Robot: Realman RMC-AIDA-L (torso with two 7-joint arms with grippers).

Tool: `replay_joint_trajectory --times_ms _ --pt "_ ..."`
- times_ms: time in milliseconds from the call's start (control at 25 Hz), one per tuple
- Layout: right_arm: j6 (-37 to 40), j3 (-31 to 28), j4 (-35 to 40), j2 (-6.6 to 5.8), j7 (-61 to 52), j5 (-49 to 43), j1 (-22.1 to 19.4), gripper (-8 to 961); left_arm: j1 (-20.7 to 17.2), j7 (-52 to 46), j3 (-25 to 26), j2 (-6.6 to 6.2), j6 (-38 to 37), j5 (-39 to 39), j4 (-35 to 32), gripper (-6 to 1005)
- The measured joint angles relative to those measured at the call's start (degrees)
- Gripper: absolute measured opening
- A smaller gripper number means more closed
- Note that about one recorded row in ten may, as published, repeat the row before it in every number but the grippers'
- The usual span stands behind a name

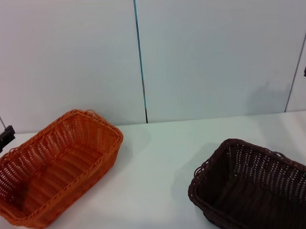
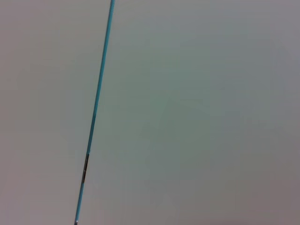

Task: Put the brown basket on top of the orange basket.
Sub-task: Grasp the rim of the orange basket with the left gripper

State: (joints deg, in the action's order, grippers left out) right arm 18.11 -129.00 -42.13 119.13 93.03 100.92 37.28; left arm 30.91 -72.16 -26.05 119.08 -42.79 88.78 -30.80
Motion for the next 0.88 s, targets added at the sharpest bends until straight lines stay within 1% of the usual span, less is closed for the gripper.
replay_joint_trajectory --times_ms 280,600,720,880 --pt "-0.21 -0.02 -0.25 -0.04 -0.13 0.12 0.23 699 0.51 -0.14 -0.04 -0.09 1.51 -0.36 0.24 874" --pt "0.07 0.07 -0.39 0.02 -0.30 0.47 0.43 698 0.10 -2.24 -0.15 -0.23 1.17 -0.34 -0.04 875" --pt "0.09 0.06 -0.40 0.03 -0.31 0.49 0.43 697 -0.82 -4.25 -0.98 -0.21 1.03 -0.10 -1.00 875" --pt "0.12 0.07 -0.33 0.05 -0.31 0.51 0.42 696 -3.02 -7.82 -4.08 0.21 0.98 -0.08 -4.03 875"
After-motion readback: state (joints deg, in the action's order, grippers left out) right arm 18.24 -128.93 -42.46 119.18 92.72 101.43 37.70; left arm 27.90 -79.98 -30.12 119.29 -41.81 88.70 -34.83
